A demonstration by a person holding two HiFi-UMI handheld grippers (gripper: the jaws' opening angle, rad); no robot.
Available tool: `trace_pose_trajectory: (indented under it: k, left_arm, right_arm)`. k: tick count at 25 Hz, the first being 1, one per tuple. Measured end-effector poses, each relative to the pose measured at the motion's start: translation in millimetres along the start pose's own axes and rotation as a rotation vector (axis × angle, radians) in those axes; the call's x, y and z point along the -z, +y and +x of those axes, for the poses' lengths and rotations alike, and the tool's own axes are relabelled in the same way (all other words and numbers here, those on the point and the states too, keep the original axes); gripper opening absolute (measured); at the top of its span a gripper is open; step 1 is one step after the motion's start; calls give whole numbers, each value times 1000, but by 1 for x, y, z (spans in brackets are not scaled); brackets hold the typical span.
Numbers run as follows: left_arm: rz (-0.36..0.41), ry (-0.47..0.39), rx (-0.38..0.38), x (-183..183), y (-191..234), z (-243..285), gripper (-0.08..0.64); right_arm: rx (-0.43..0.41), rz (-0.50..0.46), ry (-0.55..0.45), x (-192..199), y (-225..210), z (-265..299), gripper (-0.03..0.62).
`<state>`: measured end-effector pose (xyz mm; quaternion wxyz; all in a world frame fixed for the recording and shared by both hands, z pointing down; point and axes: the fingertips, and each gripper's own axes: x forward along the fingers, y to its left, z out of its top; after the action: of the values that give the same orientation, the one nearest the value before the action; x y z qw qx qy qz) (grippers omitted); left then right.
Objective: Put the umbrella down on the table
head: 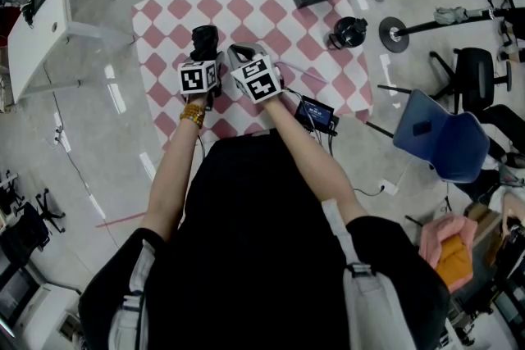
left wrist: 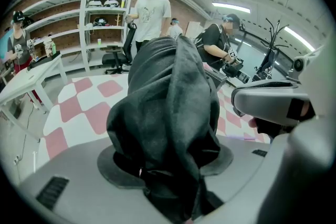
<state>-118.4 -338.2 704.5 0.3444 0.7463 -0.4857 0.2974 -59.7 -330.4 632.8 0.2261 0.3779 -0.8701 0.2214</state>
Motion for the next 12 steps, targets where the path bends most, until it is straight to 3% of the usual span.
trace_pose_trajectory:
  k: [12]
  left_arm:
    - [-7, 3, 8, -1, 2, 1, 242]
  right_arm:
    - [4, 3, 3, -2, -1, 1, 17]
